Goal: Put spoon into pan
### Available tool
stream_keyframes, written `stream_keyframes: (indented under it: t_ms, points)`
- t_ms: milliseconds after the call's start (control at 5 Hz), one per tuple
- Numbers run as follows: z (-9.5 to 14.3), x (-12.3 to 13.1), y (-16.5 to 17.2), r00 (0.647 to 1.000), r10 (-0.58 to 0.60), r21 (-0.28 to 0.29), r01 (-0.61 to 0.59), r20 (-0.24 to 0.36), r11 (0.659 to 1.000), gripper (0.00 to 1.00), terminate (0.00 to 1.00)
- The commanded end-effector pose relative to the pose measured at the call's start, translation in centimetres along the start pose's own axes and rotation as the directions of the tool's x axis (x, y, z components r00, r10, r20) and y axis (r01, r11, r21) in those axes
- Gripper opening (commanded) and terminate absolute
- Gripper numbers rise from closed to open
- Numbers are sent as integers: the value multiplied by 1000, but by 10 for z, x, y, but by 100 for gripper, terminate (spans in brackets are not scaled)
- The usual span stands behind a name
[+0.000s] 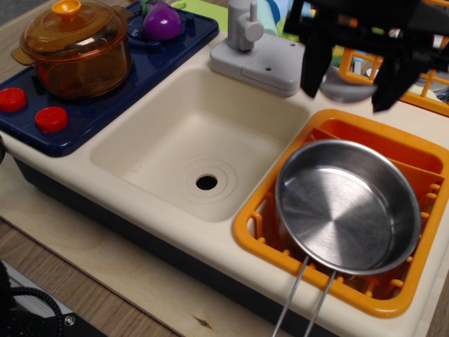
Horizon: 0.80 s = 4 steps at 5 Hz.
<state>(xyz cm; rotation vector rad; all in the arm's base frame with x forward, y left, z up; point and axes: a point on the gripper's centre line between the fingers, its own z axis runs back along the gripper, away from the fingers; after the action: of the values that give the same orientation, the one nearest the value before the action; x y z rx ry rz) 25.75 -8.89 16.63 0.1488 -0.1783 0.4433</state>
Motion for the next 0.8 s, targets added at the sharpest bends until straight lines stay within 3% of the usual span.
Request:
stream_keyframes:
  t_ms: [0, 200, 400, 600]
  points:
    - [4, -36, -7, 990, 92, -29, -90, 105, 996, 0, 0]
    - [-11, -52, -10, 986, 112, -69, -104, 127, 992, 0, 0]
    - [-17, -63, -18, 982, 110, -102, -95, 156, 990, 100, 0]
    - [-17, -63, -18, 982, 110, -102, -95, 156, 990, 100, 0]
